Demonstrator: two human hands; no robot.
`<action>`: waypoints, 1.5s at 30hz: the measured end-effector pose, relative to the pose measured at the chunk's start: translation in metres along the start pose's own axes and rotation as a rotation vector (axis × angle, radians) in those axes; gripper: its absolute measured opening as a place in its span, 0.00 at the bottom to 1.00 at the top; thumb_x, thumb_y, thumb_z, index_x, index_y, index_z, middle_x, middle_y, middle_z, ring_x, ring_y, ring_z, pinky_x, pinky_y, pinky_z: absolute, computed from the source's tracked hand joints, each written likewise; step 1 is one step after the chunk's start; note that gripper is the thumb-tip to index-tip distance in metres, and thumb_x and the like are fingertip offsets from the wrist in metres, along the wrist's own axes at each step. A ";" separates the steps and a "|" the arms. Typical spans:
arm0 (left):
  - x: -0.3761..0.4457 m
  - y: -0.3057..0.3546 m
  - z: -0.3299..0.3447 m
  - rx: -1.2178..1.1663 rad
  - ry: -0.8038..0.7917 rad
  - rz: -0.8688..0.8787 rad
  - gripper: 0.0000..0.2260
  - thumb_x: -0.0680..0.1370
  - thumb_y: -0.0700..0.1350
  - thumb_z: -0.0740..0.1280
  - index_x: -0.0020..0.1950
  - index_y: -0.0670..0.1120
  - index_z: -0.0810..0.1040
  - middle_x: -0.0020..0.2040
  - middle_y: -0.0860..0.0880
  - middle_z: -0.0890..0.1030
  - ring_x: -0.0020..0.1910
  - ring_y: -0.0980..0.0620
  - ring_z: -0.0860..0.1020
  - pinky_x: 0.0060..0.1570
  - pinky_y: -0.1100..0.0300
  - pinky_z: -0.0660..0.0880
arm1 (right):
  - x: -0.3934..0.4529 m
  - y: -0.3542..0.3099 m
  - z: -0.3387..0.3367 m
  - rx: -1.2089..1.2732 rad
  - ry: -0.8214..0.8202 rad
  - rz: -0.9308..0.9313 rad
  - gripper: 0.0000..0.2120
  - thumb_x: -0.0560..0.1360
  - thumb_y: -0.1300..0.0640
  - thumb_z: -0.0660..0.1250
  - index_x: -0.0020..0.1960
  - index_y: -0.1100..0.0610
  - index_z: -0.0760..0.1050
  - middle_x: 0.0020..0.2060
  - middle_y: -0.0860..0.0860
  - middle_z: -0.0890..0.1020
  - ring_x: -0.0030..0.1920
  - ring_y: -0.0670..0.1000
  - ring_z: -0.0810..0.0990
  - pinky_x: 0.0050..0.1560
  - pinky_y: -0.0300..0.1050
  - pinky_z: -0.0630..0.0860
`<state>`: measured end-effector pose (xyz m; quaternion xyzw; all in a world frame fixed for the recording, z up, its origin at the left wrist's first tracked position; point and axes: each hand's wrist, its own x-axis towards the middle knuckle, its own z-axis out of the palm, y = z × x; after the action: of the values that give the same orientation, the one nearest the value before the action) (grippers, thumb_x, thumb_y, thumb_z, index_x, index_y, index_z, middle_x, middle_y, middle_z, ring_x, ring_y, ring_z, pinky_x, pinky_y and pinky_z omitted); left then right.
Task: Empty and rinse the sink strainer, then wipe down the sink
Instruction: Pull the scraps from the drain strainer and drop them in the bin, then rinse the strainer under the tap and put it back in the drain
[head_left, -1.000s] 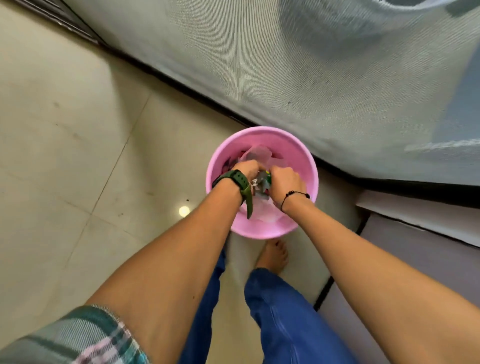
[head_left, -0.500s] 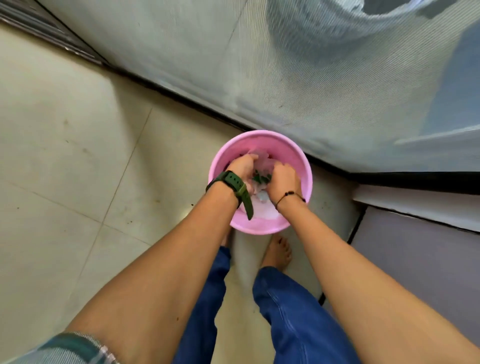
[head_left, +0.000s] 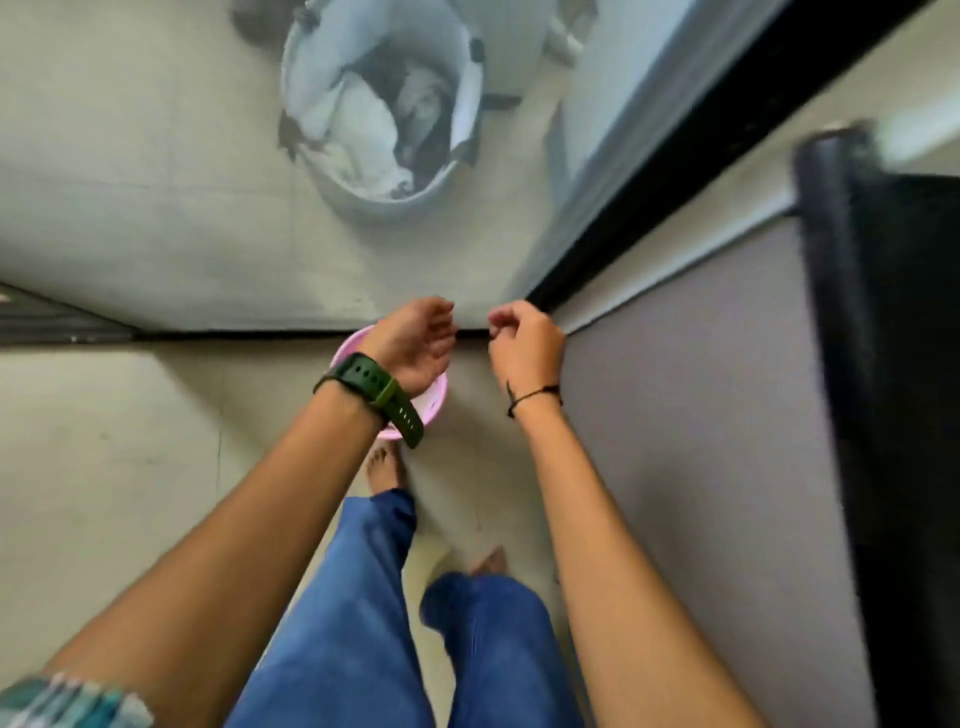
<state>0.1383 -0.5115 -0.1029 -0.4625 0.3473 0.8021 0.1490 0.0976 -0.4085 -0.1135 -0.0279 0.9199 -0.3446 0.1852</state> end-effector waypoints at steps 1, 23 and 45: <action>-0.021 0.005 0.015 0.042 -0.042 0.017 0.11 0.78 0.44 0.56 0.35 0.46 0.68 0.36 0.49 0.69 0.34 0.54 0.66 0.37 0.64 0.61 | -0.008 -0.007 -0.022 0.038 0.058 0.005 0.14 0.70 0.71 0.59 0.49 0.63 0.80 0.48 0.60 0.84 0.53 0.59 0.80 0.53 0.45 0.71; -0.295 -0.221 0.339 0.858 -0.959 -0.102 0.10 0.78 0.44 0.56 0.45 0.43 0.74 0.49 0.45 0.78 0.51 0.50 0.76 0.55 0.59 0.70 | -0.335 0.178 -0.377 0.383 1.133 0.375 0.15 0.70 0.72 0.58 0.45 0.59 0.80 0.39 0.53 0.82 0.43 0.57 0.83 0.51 0.55 0.79; -0.217 -0.254 0.447 1.197 -1.078 -0.366 0.13 0.78 0.45 0.57 0.56 0.41 0.76 0.59 0.42 0.78 0.61 0.46 0.74 0.66 0.54 0.67 | -0.341 0.318 -0.418 -0.097 0.588 1.274 0.33 0.68 0.41 0.68 0.66 0.53 0.61 0.64 0.59 0.71 0.66 0.62 0.65 0.61 0.59 0.68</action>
<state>0.1099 -0.0015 0.1220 0.0941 0.5157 0.5563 0.6448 0.2890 0.1554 0.0810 0.6026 0.7834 -0.1209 0.0930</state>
